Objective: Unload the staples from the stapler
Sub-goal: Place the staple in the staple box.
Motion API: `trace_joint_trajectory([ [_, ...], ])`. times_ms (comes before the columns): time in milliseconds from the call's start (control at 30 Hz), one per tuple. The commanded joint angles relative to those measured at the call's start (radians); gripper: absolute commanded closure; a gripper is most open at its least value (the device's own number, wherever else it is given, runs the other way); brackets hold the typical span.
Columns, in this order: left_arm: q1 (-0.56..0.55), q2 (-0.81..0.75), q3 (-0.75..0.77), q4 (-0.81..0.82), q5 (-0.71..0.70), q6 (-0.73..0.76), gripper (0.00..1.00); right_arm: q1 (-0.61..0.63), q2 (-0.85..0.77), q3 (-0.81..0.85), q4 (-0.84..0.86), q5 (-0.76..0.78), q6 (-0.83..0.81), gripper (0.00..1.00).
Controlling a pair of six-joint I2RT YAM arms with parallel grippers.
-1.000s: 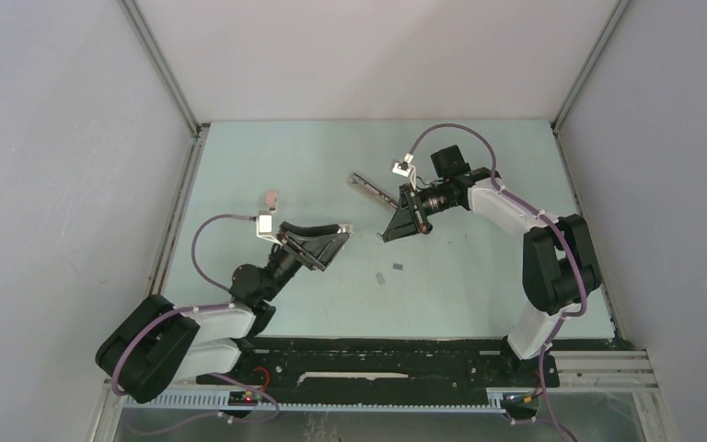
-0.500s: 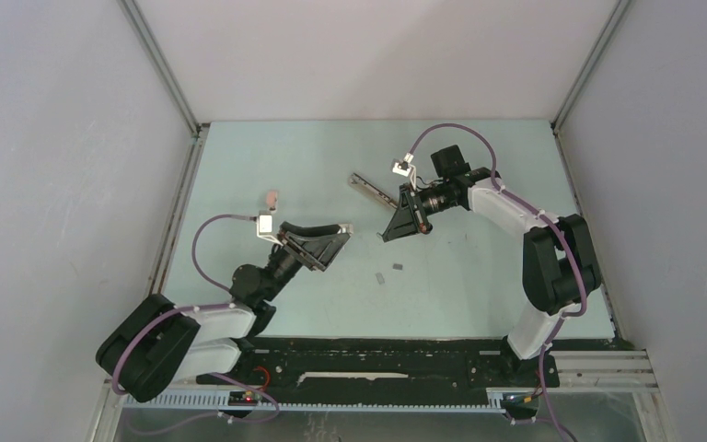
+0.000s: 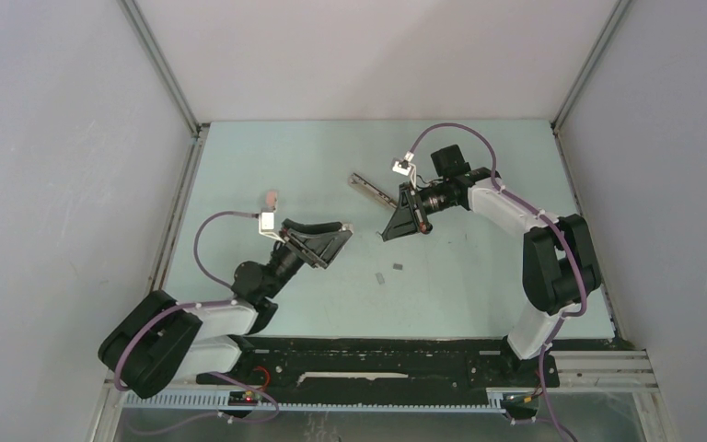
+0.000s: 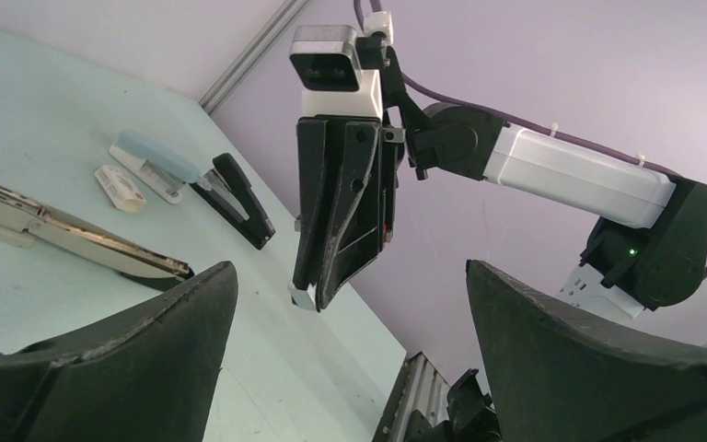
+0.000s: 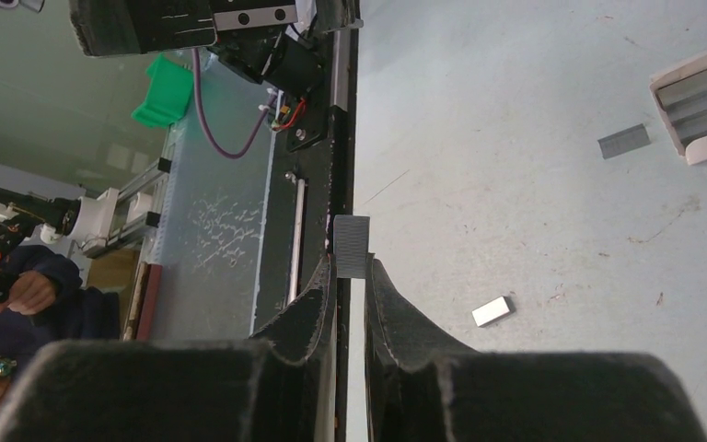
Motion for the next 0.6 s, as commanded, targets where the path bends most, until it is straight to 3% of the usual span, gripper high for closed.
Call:
trace_joint_trajectory([
  [0,-0.008,0.017,0.076,0.044,0.021,-0.003,0.00,0.004,-0.064,0.000,0.053,-0.027,0.052,0.82],
  [567,-0.008,0.025,0.114,0.046,0.024,-0.075,0.01,0.037,-0.125,-0.001,0.220,-0.056,0.260,0.82],
])
